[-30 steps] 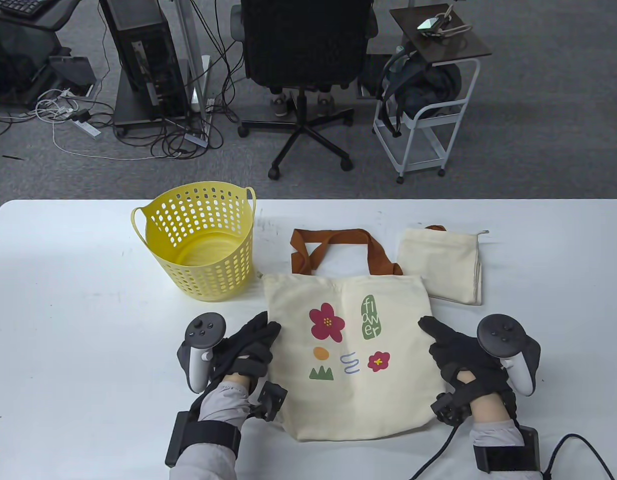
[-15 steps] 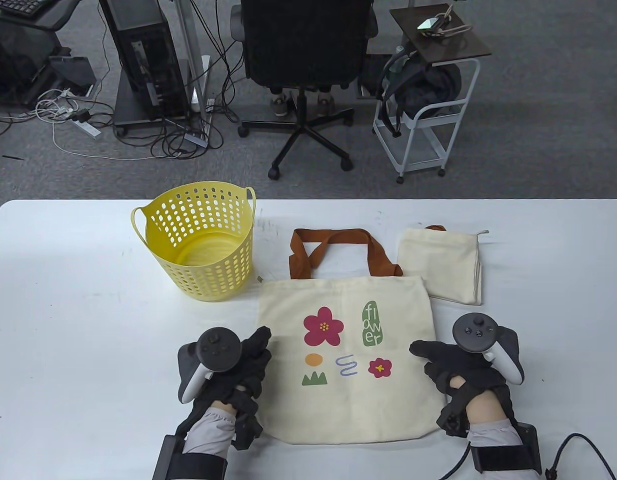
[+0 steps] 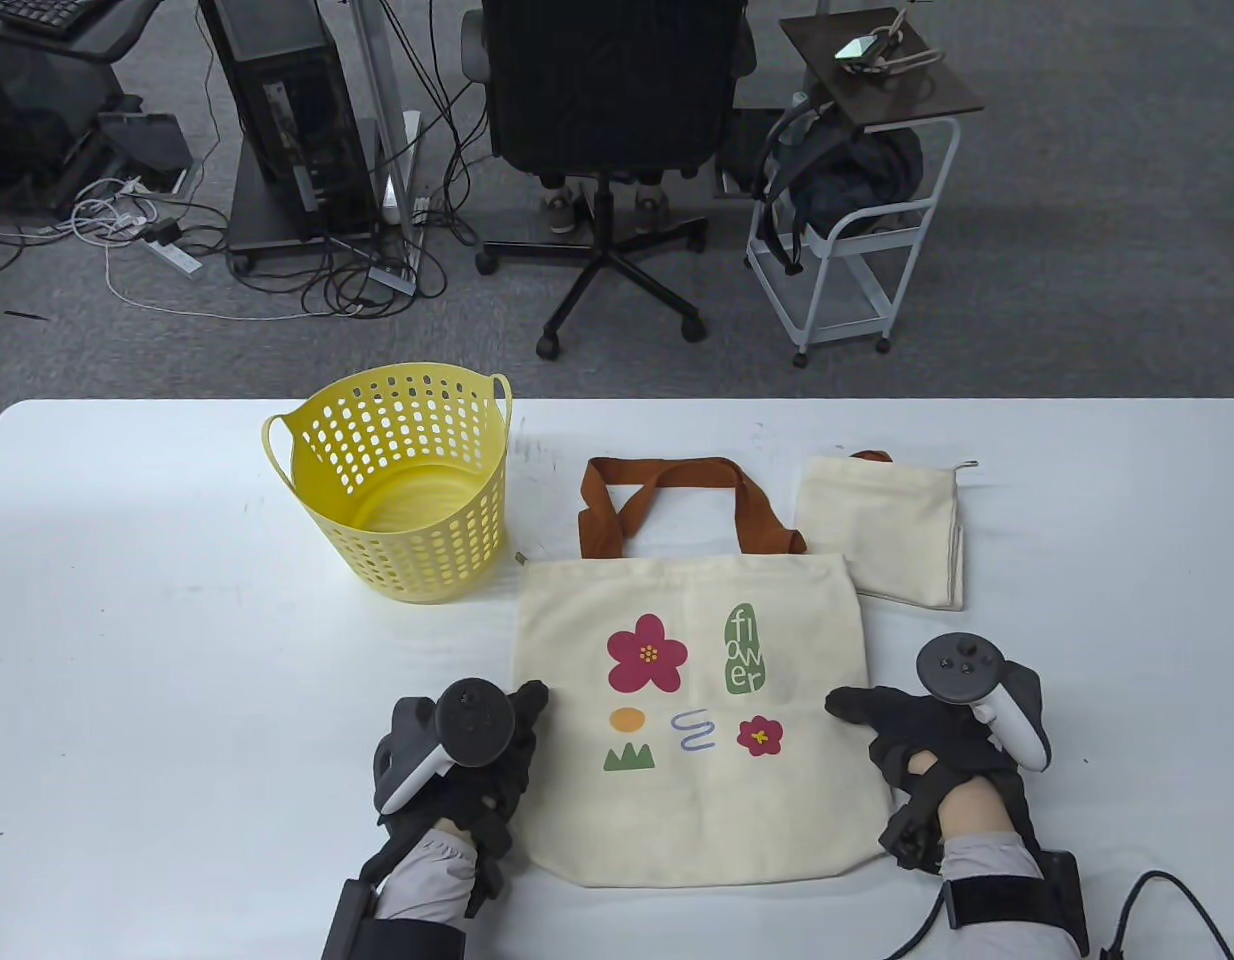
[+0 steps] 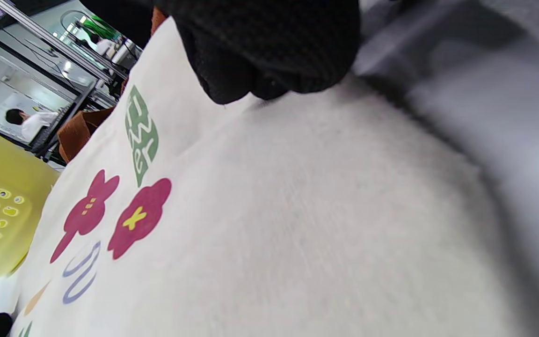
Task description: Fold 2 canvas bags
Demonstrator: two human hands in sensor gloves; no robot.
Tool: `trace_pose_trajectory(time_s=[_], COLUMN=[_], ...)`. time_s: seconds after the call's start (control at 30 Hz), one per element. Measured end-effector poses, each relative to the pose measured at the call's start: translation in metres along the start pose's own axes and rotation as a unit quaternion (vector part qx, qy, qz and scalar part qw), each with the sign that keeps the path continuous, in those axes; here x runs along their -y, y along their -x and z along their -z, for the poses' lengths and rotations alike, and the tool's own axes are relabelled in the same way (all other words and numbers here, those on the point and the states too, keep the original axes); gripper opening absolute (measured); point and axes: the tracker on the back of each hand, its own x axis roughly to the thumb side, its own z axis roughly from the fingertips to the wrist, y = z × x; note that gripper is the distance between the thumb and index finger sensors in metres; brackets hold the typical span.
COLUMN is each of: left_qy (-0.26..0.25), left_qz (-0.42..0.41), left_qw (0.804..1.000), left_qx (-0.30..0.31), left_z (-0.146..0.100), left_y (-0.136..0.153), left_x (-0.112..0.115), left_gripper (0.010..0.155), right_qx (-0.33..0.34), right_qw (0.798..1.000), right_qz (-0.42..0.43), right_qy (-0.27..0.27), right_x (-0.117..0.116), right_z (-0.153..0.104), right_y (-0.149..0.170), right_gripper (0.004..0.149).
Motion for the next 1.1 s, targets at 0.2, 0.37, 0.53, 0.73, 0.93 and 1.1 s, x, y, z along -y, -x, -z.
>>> trace_pose_trajectory(time_s=[0.2, 0.37, 0.53, 0.73, 0.93, 1.1], left_qy=[0.010, 0.013, 0.021, 0.046, 0.083, 0.117], left_qz=[-0.045, -0.069, -0.098, -0.115, -0.129, -0.112], left_qw=[0.999, 0.998, 0.995, 0.992, 0.988, 0.987], left_qx=[-0.003, -0.002, 0.001, 0.012, 0.018, 0.024], left_z=[0.001, 0.001, 0.000, 0.002, 0.002, 0.003], left_y=[0.008, 0.013, 0.019, 0.024, 0.033, 0.034], left_x=[-0.002, -0.002, -0.001, -0.004, -0.009, -0.011], left_gripper=[0.053, 0.054, 0.054, 0.055, 0.056, 0.068], right_qx=[0.011, 0.028, 0.031, 0.028, 0.035, 0.039], right_qw=[0.997, 0.994, 0.996, 0.997, 0.998, 0.997], right_qz=[-0.031, -0.094, -0.086, -0.065, 0.024, 0.061], right_qy=[-0.063, -0.042, -0.018, 0.035, 0.037, 0.033], right_x=[-0.007, -0.014, -0.013, -0.011, -0.005, -0.003], right_z=[-0.004, -0.003, -0.004, -0.006, -0.006, -0.007], right_y=[0.010, 0.008, 0.007, 0.003, 0.013, 0.017], right_gripper=[0.075, 0.077, 0.061, 0.046, 0.044, 0.045])
